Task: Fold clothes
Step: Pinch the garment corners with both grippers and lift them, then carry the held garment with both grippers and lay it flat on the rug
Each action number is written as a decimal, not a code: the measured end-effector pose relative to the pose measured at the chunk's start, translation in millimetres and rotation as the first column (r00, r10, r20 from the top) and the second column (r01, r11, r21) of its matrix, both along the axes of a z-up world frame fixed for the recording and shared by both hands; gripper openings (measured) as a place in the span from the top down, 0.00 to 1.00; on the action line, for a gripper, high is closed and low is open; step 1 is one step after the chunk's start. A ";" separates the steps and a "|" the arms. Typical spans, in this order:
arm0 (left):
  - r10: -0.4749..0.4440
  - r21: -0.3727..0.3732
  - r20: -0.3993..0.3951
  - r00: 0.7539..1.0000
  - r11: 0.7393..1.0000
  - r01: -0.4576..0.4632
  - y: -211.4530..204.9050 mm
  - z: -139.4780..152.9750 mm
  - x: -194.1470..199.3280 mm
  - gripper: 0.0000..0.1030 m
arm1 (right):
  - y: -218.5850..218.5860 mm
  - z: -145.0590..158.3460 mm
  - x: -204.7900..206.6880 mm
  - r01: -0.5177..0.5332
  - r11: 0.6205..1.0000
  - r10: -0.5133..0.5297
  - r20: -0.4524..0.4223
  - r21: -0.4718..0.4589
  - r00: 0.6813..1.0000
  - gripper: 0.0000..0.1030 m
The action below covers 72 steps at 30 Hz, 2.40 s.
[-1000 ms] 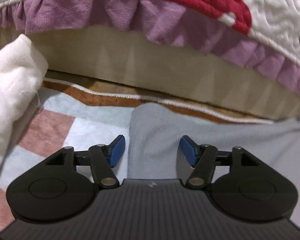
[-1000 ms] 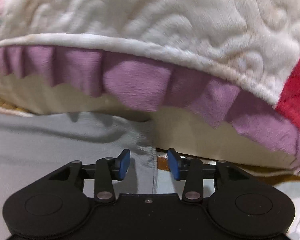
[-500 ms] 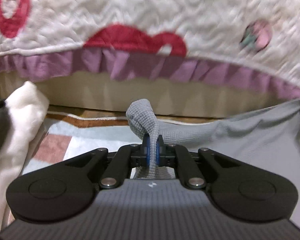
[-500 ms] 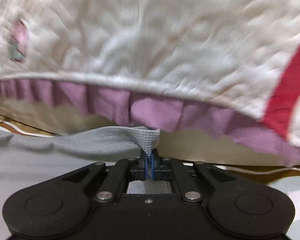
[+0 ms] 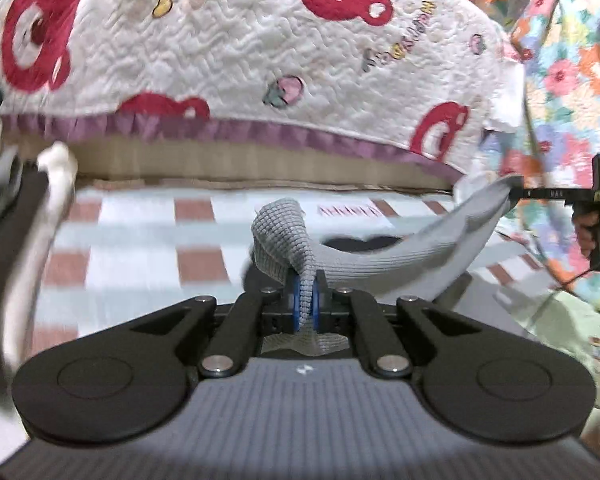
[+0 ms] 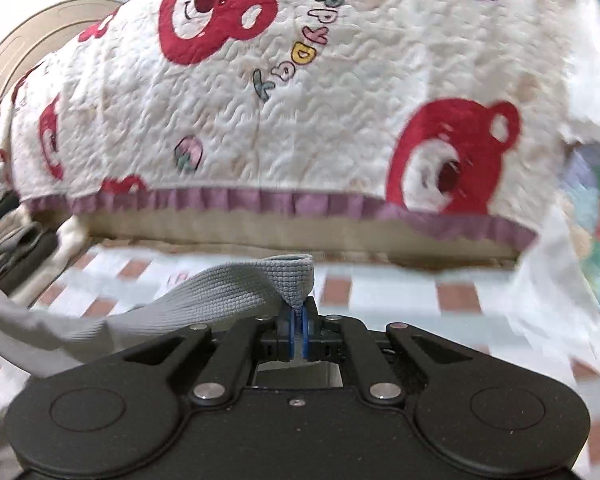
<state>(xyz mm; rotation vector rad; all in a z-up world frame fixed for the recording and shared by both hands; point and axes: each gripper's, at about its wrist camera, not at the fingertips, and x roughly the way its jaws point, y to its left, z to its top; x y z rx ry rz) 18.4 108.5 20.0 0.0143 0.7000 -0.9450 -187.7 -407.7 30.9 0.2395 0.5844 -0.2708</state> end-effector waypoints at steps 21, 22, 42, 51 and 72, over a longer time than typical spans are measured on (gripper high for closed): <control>-0.094 0.379 -0.234 0.968 0.908 0.180 4.8 -56.0 -100.5 0.95 | 29.4 -81.3 -111.9 -0.078 0.990 0.114 -0.346 0.115 0.931 0.94; -0.110 0.392 -0.226 0.968 0.899 0.194 2.3 -55.7 -103.4 0.94 | 32.5 -86.3 -114.1 -0.075 0.992 0.109 -0.374 0.104 0.921 0.93; -0.151 0.373 -0.261 0.953 0.895 0.244 -55.0 -62.4 -73.1 0.53 | 30.5 -75.2 -68.3 -0.066 0.973 0.143 -0.350 0.222 0.926 0.52; -0.178 0.336 -0.398 0.900 0.884 0.324 -41.6 -73.0 -78.1 0.97 | 30.1 -99.4 -92.5 -0.113 0.982 0.165 -0.387 0.153 0.907 0.94; -0.418 0.305 -0.368 0.830 0.790 0.532 0.4 -55.3 -123.1 0.60 | 9.4 -102.4 -170.6 0.081 0.969 0.011 -0.369 0.232 0.929 0.75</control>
